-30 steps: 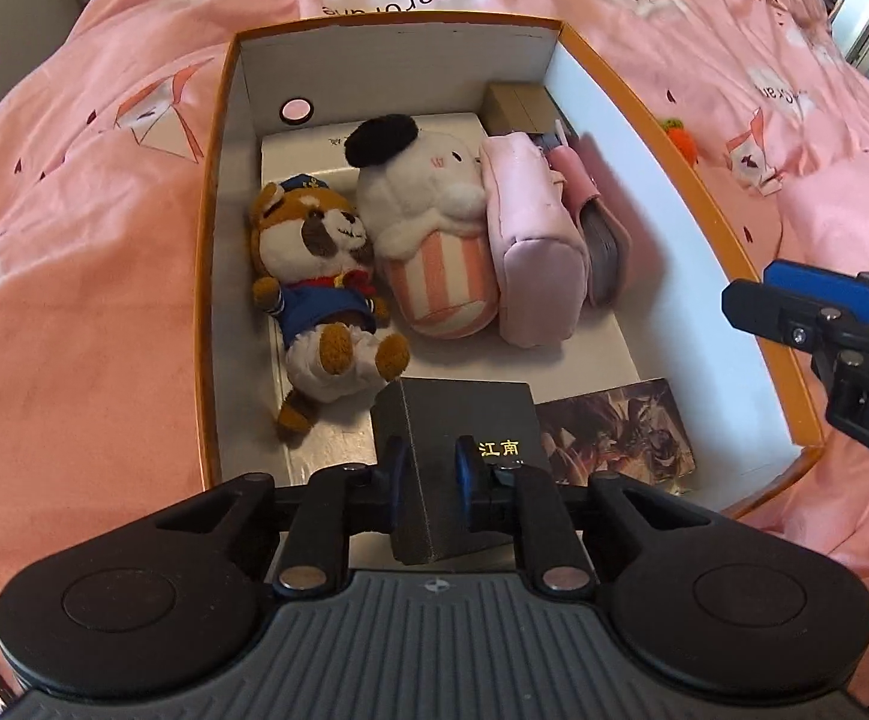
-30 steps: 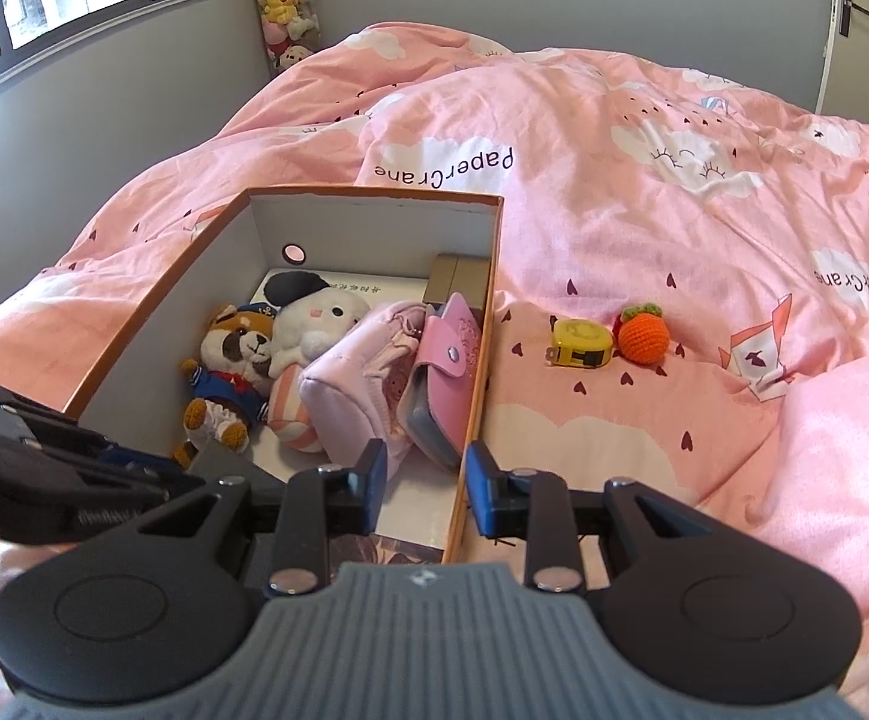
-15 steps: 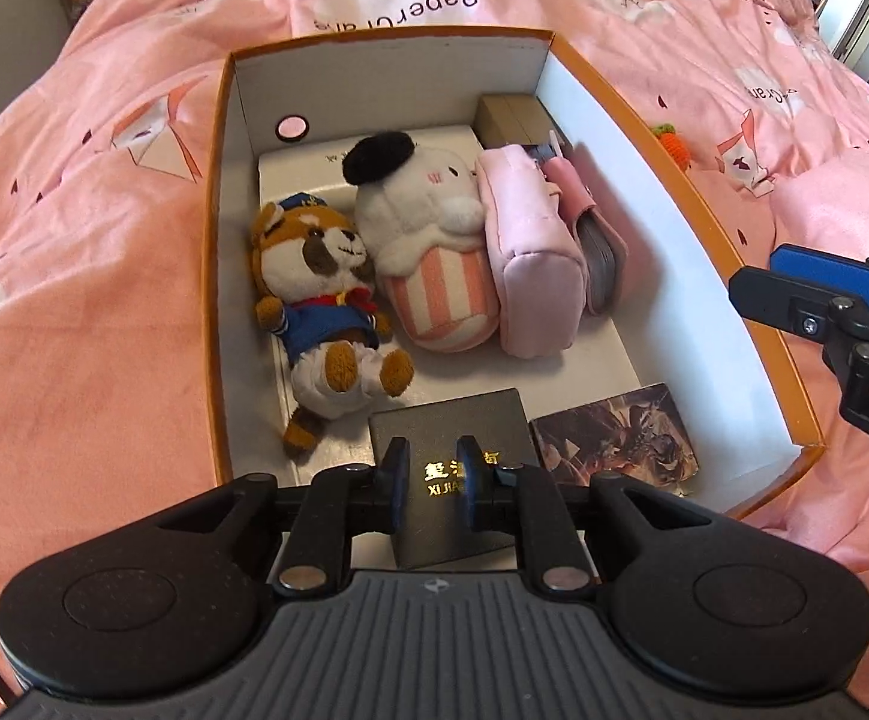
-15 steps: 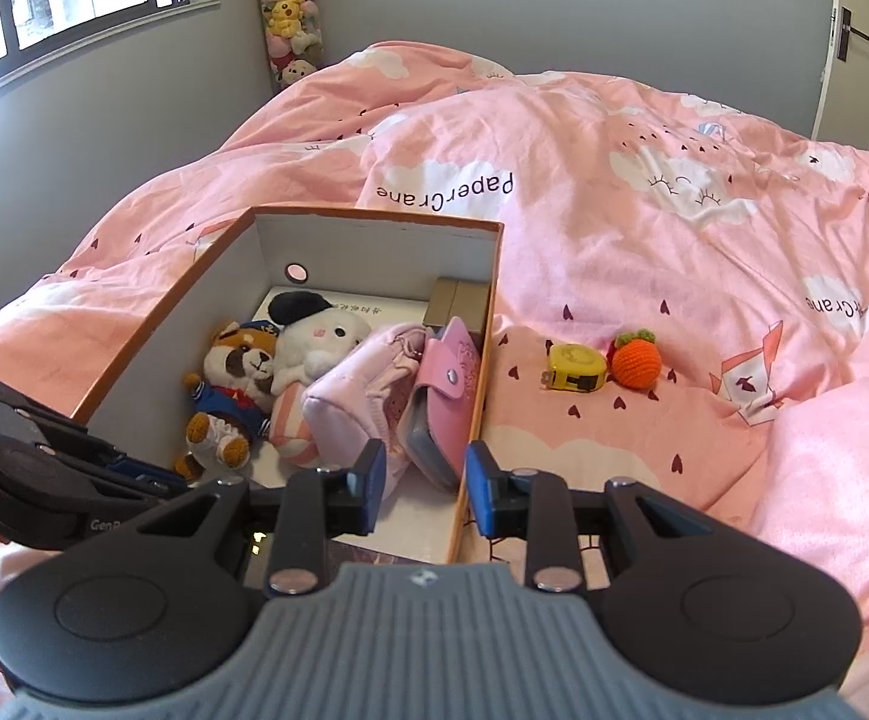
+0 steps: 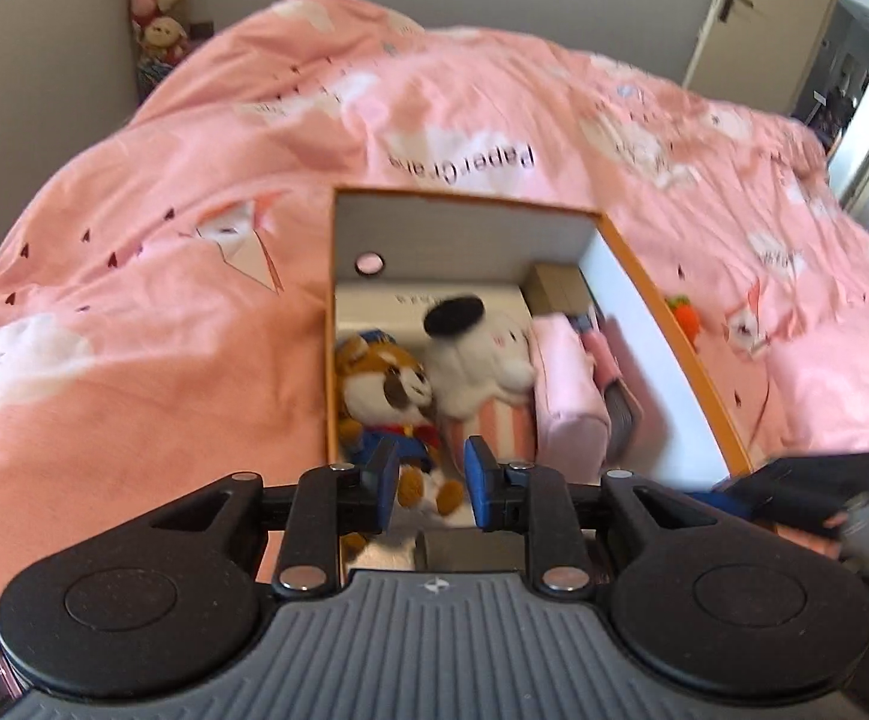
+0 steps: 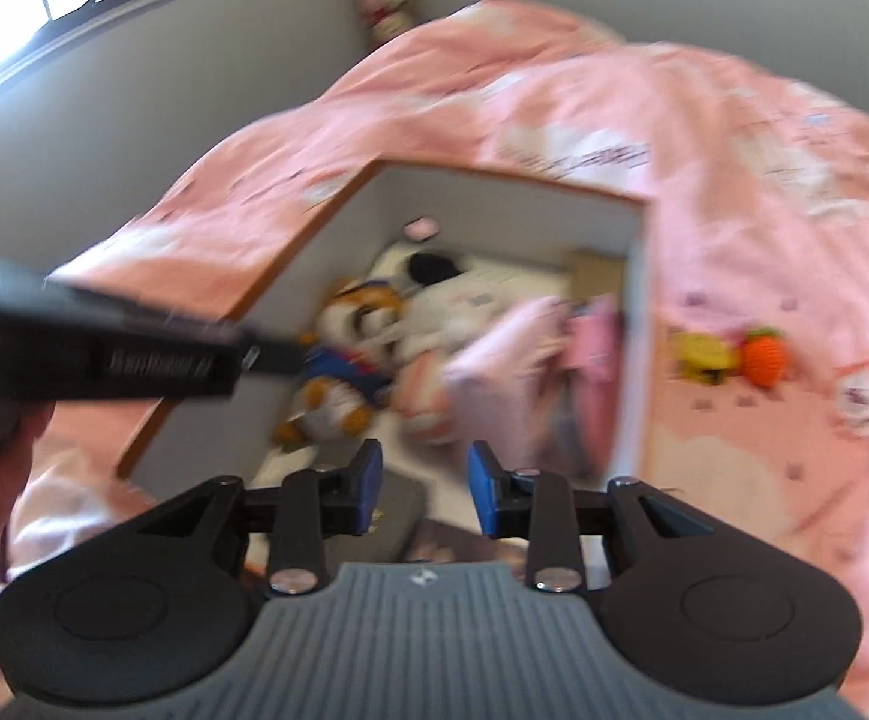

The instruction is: Organize objects

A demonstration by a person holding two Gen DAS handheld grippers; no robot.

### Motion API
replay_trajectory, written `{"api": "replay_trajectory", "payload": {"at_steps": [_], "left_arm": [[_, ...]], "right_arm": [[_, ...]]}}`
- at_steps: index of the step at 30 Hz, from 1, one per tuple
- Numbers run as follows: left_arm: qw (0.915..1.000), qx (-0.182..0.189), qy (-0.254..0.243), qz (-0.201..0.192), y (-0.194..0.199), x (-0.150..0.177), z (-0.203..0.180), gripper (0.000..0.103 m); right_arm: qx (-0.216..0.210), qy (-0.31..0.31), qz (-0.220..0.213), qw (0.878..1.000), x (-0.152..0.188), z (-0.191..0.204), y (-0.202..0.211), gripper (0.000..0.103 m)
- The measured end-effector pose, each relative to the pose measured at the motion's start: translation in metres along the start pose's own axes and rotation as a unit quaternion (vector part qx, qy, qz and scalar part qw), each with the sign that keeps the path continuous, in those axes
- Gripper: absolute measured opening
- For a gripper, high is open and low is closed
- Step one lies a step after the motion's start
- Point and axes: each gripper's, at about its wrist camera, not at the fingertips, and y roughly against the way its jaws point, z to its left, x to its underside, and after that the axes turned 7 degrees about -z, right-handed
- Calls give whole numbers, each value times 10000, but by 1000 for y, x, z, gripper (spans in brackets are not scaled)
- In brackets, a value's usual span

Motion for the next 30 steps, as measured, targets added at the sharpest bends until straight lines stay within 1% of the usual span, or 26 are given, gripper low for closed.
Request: {"api": "replay_trajectory", "payload": {"at_steps": [2, 4, 6, 8, 13, 15, 17, 20, 25, 30], "left_arm": [[9999, 8, 127, -76, 0, 0, 5, 29], [9997, -80, 198, -113, -2, 0, 8, 29], [9995, -162, 226, -180, -3, 1, 11, 29], [9993, -120, 284, -194, -5, 3, 14, 29], [9978, 70, 595, -272, -8, 7, 27, 29], [9959, 172, 811, -364, -7, 8, 33, 29], [9929, 263, 1031, -536, -3, 9, 39, 29], [9888, 412, 1286, -634, -1, 7, 47, 32], [9882, 429, 1339, -602, -3, 6, 49, 32], [9893, 474, 1280, -512, -3, 8, 44, 37]], "right_arm": [[-170, 157, 267, 9994, -4, 11, -17, 42], [-215, 319, 493, 9980, -7, 21, -33, 62], [-99, 490, 722, 9961, -9, 29, -49, 67], [-11, 608, 927, 9938, -11, 35, -60, 67], [-12, 443, 1182, 9920, -15, 34, -80, 67], [46, 402, 1274, 9910, -15, 33, -88, 67], [75, 350, 1372, 9899, -15, 32, -94, 67], [158, 470, 1452, 9882, -12, 33, -99, 67], [161, 486, 1523, 9870, -11, 34, -100, 67], [185, 460, 1553, 9866, -7, 30, -96, 67]]}}
